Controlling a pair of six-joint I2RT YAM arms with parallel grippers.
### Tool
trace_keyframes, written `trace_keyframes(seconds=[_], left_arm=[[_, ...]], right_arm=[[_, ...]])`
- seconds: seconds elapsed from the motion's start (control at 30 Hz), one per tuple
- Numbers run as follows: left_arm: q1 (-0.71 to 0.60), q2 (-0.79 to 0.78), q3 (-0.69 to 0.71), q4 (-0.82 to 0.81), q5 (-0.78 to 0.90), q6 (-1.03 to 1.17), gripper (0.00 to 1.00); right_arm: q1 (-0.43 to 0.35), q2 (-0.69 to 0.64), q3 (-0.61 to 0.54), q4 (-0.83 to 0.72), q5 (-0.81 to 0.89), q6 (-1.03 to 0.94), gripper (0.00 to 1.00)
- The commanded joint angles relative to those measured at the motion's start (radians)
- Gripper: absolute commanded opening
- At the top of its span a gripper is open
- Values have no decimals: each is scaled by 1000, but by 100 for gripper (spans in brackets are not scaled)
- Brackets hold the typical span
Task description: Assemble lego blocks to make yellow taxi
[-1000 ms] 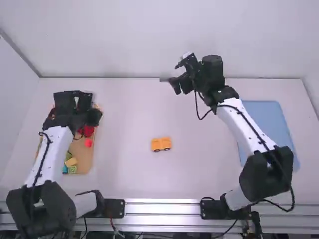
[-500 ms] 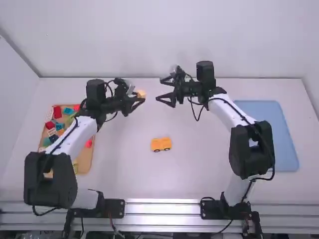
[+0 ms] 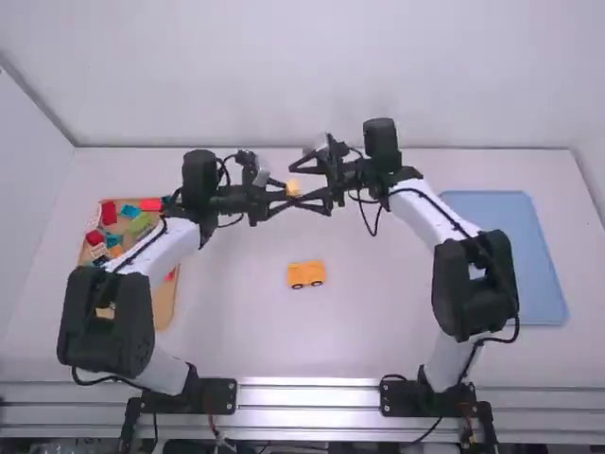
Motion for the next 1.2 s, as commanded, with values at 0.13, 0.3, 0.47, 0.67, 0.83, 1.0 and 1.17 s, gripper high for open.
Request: trace_keyframes(seconds=[0.13, 0.3, 0.47, 0.67, 0.83, 1.0, 1.17], left_arm=[[-4, 2, -6, -20, 44, 55, 4], [3, 2, -6, 3, 85, 53, 2], [1, 2, -6, 13, 92, 52, 2], [-6, 2, -6, 35, 122, 53, 2], [-6, 2, -6, 41, 122, 52, 3], [-6, 2, -6, 44, 122, 53, 5], [-6, 2, -6, 67, 127, 46, 8]], right_arm=[[0, 4, 31, -4, -119, 3, 70], [1, 4, 17, 5, -142, -1, 65], [1, 4, 16, -6, -138, -13, 63], [-2, 4, 16, -30, -134, -31, 55], [-1, 4, 16, -26, -134, -32, 41], [1, 4, 16, -26, -133, -32, 34], [0, 4, 16, -27, -133, -31, 31]])
